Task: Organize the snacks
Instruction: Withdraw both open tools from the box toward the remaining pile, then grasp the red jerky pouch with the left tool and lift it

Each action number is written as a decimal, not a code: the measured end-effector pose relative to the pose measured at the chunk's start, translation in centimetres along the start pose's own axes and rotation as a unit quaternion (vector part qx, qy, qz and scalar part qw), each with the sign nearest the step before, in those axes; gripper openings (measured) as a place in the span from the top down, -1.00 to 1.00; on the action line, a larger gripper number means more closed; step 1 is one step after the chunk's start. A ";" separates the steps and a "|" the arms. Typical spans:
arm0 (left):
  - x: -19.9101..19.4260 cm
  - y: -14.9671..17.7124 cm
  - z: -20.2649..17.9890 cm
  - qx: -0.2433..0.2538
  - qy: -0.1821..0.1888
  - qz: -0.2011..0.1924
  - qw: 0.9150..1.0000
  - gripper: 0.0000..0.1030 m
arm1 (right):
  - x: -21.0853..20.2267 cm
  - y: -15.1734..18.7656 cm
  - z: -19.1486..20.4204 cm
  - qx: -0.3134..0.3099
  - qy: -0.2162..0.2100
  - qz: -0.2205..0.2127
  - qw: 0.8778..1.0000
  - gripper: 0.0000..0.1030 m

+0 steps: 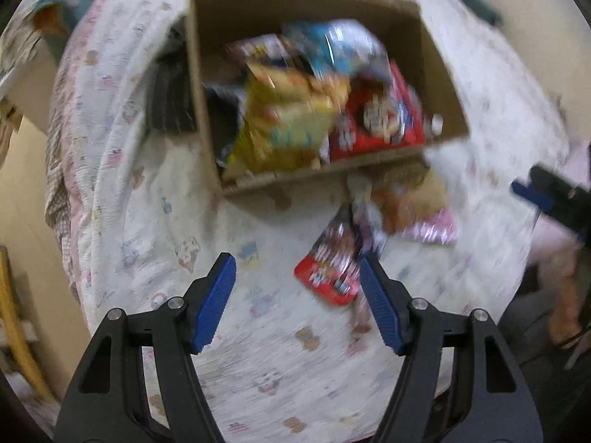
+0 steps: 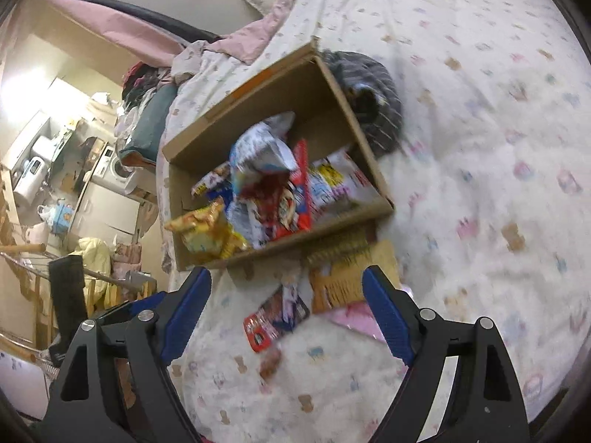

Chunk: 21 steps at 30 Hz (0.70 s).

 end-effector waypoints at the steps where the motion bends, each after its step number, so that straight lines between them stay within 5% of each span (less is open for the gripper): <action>1: 0.7 0.3 -0.4 0.009 -0.003 0.014 1.000 -0.29 | 0.0 0.5 -0.5 0.004 0.005 0.004 1.000 -0.68; 11: 8.6 1.4 -4.6 0.116 -0.033 0.119 0.986 -0.29 | -0.2 3.0 -4.5 0.012 0.053 0.030 0.998 -0.68; 21: 11.1 -0.4 -7.3 0.139 -0.035 0.127 0.982 -0.28 | -0.9 3.1 -5.3 0.001 0.045 0.032 0.998 -0.68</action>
Point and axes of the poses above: each gripper's, at about its wrist camera, not at the fingertips, and x roughly the way its jaws point, z to its left, y to its underside, the point moved 9 cm from there along x, roughly the way its jaws point, and after that the axes turned 10 degrees about z, right-handed, at the moved point
